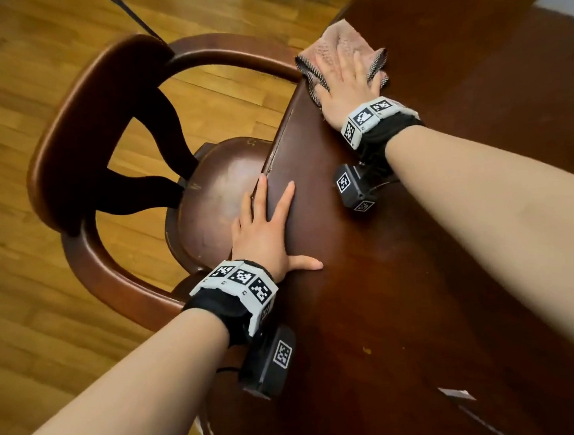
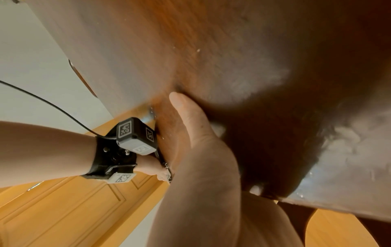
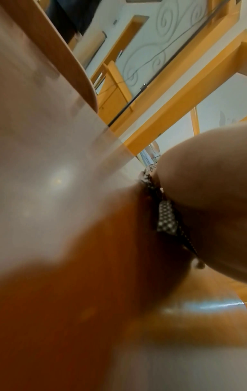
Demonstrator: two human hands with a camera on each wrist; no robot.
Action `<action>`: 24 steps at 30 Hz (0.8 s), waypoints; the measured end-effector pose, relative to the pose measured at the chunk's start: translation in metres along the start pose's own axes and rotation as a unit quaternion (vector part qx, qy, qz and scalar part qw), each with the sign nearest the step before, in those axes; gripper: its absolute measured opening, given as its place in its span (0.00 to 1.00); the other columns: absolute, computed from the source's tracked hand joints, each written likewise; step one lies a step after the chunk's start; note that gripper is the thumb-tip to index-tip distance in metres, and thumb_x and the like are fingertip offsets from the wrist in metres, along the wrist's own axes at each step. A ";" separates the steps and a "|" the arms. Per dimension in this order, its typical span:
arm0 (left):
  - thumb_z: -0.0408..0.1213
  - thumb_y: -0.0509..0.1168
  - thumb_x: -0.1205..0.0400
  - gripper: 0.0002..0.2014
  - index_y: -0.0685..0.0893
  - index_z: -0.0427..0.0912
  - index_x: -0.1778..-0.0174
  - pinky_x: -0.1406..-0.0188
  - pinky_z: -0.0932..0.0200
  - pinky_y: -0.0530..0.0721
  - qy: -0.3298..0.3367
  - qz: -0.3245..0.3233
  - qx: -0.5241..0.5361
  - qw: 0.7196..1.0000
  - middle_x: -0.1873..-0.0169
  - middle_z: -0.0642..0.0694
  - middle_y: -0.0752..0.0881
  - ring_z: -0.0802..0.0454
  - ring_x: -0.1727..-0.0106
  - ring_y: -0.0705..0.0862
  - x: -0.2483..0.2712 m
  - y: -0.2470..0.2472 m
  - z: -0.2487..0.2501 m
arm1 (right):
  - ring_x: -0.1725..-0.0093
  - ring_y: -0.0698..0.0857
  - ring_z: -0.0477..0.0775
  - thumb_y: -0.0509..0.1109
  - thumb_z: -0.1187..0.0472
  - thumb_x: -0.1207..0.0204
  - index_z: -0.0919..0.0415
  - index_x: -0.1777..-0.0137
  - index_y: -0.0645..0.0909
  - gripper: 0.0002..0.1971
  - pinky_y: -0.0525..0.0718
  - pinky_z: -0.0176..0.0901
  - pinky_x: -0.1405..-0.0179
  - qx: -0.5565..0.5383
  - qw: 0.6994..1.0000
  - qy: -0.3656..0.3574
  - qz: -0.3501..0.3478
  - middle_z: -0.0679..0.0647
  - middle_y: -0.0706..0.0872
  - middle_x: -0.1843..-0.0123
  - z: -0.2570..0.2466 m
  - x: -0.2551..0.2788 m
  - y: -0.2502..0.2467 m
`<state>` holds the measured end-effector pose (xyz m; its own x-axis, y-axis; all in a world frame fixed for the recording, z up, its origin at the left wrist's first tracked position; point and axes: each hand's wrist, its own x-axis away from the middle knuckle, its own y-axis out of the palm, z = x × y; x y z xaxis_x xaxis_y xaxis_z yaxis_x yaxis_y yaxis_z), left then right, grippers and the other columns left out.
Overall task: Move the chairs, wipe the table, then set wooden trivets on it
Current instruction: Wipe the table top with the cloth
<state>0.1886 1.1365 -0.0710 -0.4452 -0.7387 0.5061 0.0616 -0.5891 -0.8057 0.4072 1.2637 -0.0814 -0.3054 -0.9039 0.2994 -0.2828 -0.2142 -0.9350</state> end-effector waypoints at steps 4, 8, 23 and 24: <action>0.68 0.74 0.40 0.62 0.39 0.62 0.18 0.18 0.42 0.49 0.014 0.013 0.032 0.999 0.17 0.46 0.33 0.43 0.16 0.37 0.002 -0.002 -0.003 | 0.15 0.39 0.56 0.43 0.45 0.14 0.41 0.16 0.44 0.27 0.39 0.68 0.20 0.008 0.999 -0.032 -0.009 0.48 0.40 0.13 -0.016 0.038 0.015; 0.59 0.75 0.33 0.58 0.42 0.55 0.17 0.18 0.52 0.45 0.011 0.017 0.112 0.993 0.16 0.45 0.37 0.47 0.16 0.40 0.028 0.006 -0.020 | 0.15 0.39 0.56 0.45 0.45 0.14 0.40 0.16 0.46 0.26 0.39 0.68 0.21 0.018 0.999 -0.045 -0.012 0.48 0.41 0.13 -0.032 0.084 0.033; 0.33 0.68 0.20 0.41 0.50 0.38 0.16 0.24 0.69 0.47 0.037 0.004 0.174 0.984 0.16 0.44 0.51 0.51 0.16 0.53 0.196 0.067 -0.096 | 0.15 0.39 0.55 0.49 0.46 0.14 0.39 0.17 0.47 0.27 0.40 0.68 0.20 0.010 0.994 -0.097 -0.051 0.46 0.41 0.13 -0.101 0.320 0.116; 0.29 0.66 0.20 0.38 0.54 0.38 0.17 0.24 0.68 0.49 0.042 0.009 0.197 0.979 0.17 0.43 0.56 0.49 0.17 0.56 0.205 0.070 -0.100 | 0.15 0.39 0.55 0.49 0.47 0.14 0.39 0.17 0.48 0.27 0.40 0.68 0.20 0.010 0.993 -0.102 -0.051 0.46 0.42 0.13 -0.104 0.333 0.120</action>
<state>0.0127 0.9766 -0.0541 -0.5116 -0.7305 0.4522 0.4031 -0.6689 -0.6246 0.1772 0.9755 -0.0747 -0.0852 -0.9326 0.3507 -0.2840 -0.3147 -0.9057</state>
